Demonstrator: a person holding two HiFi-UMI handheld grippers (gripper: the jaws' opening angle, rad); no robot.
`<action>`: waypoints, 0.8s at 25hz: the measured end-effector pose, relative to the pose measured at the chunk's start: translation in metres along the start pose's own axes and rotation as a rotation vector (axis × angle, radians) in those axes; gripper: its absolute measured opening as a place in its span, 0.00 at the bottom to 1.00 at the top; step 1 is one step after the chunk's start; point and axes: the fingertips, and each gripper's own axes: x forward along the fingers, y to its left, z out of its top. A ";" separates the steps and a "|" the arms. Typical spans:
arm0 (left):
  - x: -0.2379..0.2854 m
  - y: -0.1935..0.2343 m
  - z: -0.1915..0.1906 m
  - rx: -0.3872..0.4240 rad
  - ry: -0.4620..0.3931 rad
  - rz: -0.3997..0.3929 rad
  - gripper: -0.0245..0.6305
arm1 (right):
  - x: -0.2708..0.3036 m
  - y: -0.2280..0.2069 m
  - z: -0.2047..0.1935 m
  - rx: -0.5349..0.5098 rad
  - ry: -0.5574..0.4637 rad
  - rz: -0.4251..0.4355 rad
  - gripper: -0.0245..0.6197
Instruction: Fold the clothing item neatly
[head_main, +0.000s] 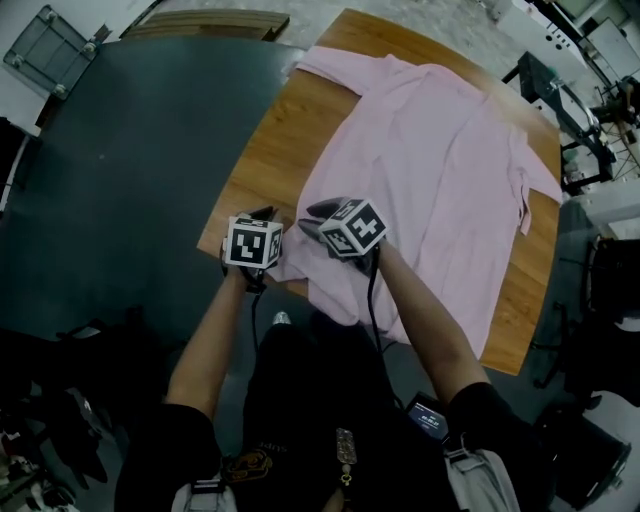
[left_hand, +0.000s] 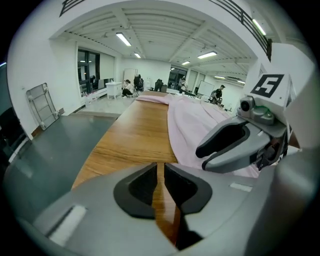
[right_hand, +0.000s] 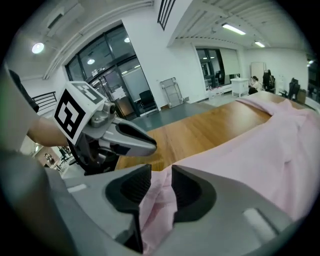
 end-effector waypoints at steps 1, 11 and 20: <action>0.000 0.003 -0.002 -0.004 0.005 -0.001 0.12 | 0.005 0.002 -0.003 0.004 0.019 0.005 0.22; -0.008 0.014 -0.009 0.064 0.019 -0.101 0.12 | 0.003 0.006 -0.005 0.061 0.078 -0.122 0.06; -0.009 -0.004 0.007 0.192 -0.004 -0.272 0.12 | -0.102 0.039 0.007 0.197 -0.160 -0.381 0.06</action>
